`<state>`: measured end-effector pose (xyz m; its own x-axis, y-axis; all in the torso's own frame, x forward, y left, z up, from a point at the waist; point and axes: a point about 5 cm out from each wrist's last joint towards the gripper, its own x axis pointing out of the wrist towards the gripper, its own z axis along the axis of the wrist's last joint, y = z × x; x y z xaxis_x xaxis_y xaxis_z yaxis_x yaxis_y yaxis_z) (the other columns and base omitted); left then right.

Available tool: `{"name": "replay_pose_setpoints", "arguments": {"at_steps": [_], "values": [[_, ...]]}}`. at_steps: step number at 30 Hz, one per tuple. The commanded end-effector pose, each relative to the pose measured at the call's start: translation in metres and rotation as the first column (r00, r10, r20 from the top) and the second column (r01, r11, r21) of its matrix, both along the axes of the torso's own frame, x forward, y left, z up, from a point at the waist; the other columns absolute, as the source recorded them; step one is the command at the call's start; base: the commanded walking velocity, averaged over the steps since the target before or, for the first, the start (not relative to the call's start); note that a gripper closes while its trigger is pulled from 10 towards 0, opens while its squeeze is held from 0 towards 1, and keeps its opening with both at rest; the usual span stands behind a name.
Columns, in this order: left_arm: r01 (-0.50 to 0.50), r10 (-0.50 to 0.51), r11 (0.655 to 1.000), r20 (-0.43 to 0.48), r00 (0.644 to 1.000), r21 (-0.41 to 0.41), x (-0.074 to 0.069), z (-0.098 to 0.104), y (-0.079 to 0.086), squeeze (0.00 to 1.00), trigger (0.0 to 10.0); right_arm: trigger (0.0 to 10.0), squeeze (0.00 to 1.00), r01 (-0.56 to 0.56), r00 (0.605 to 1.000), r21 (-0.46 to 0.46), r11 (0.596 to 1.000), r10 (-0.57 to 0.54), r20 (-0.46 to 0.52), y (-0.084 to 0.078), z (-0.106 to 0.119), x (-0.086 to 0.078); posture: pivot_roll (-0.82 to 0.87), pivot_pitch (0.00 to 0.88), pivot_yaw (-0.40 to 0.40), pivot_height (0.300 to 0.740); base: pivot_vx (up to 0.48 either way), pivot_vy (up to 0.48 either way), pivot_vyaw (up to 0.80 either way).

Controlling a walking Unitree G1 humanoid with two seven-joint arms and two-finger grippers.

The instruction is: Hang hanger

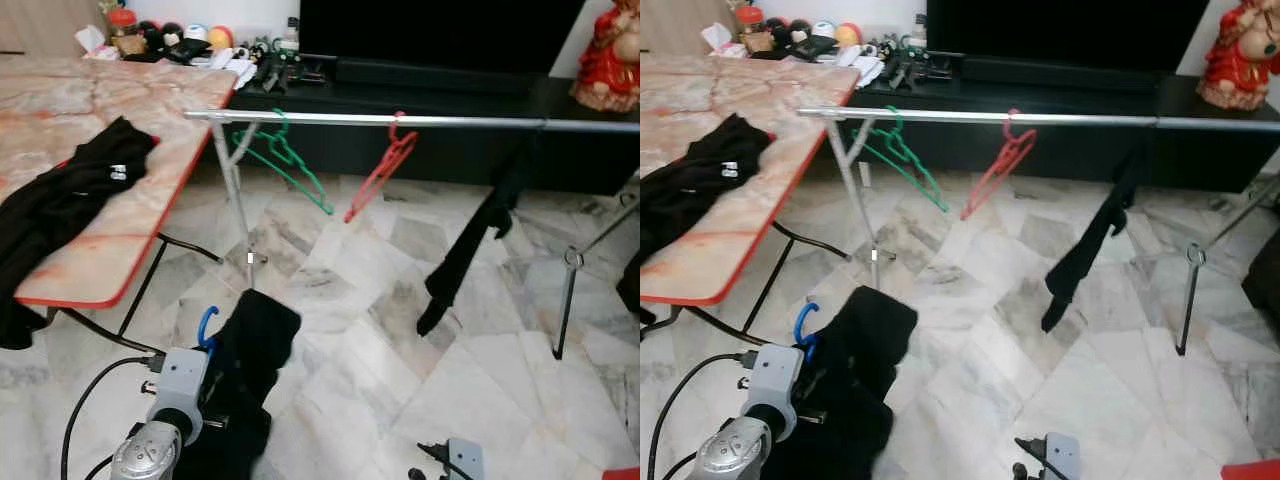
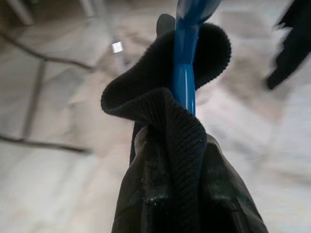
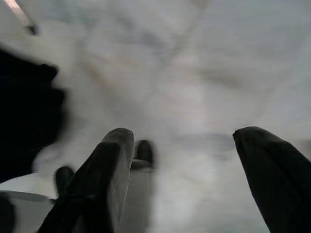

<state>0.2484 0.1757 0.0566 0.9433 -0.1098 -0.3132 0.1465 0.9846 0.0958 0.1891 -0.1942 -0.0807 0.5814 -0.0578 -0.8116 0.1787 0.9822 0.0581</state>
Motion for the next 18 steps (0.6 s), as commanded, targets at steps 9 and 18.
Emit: {"name": "replay_pose_setpoints", "arguments": {"at_steps": [9,18], "values": [[0.003,-0.004,1.0,0.044,0.999,0.015,0.003,0.007,0.004,0.0,10.0,10.0,0.0,-0.044,0.999,-0.011,0.999,0.044,-0.032,0.006,-0.006,-0.011,0.05,0.111,-0.053,0.74,0.0,-0.472,0.0],[-0.024,0.022,0.999,0.042,0.999,0.043,0.001,0.007,0.019,0.0,10.0,10.0,0.0,-0.049,0.998,-0.021,0.999,0.048,-0.047,0.002,-0.01,-0.021,0.05,0.077,-0.043,0.74,0.0,-0.472,0.0]]}}
